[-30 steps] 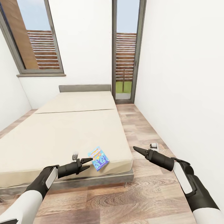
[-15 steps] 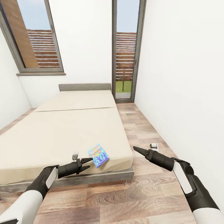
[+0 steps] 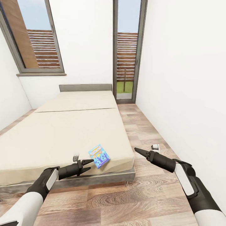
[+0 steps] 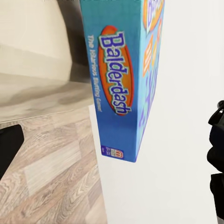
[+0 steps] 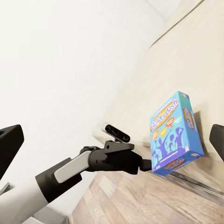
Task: Put all the toys in the child's room - the three board games (two on the bed and one on the table), the two jigsaw puzzles on the table, and the tennis ball on the table - inside the toy box on the table in the child's room.
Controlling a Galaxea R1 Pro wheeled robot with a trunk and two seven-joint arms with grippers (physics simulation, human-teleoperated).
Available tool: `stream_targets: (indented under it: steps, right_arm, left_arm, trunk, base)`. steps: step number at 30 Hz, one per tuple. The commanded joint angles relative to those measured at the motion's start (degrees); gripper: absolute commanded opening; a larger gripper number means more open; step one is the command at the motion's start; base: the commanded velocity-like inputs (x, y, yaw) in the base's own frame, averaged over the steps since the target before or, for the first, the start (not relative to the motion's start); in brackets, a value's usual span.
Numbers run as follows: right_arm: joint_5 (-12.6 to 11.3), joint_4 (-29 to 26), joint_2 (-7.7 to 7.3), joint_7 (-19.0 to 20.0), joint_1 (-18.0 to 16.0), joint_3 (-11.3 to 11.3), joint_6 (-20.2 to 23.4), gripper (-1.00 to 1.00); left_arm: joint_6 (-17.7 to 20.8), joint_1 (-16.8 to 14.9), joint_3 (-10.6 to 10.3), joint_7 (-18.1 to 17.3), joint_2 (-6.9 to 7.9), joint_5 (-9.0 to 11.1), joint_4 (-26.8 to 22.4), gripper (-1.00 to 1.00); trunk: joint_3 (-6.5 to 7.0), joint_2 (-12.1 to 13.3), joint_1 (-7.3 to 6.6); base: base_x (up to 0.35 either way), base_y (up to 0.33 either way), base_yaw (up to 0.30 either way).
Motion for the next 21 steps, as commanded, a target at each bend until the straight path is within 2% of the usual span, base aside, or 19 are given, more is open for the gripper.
stream_targets:
  steps: [1,7,15,21]
  right_arm:
    - [-0.19,0.01,-0.01,0.04,-0.03,-0.02,0.32,1.00]
    - [-0.19,0.01,-0.01,0.04,-0.03,-0.02,0.32,1.00]
    - [-0.19,0.01,-0.01,0.04,-0.02,-0.02,0.32,1.00]
    - [-0.19,0.01,-0.01,0.04,-0.02,-0.02,0.32,1.00]
  left_arm:
    - [0.33,-0.03,0.06,-0.08,0.00,0.12,0.01,1.00]
    - [0.33,-0.02,0.04,-0.04,0.00,0.12,0.01,1.00]
    - [0.33,-0.04,-0.08,-0.01,0.00,0.12,0.01,1.00]
    - [0.33,-0.02,-0.10,-0.04,0.00,0.12,0.01,1.00]
  trunk:
    - [-0.05,-0.02,-0.01]
    - [-0.05,-0.02,-0.01]
    - [-0.05,-0.02,-0.01]
    - [-0.05,-0.02,-0.01]
  base:
    - [0.000,0.000,0.000]
    - [0.000,-0.011,0.000]
    - [0.000,-0.159,0.000]
    - [0.000,-0.058,0.000]
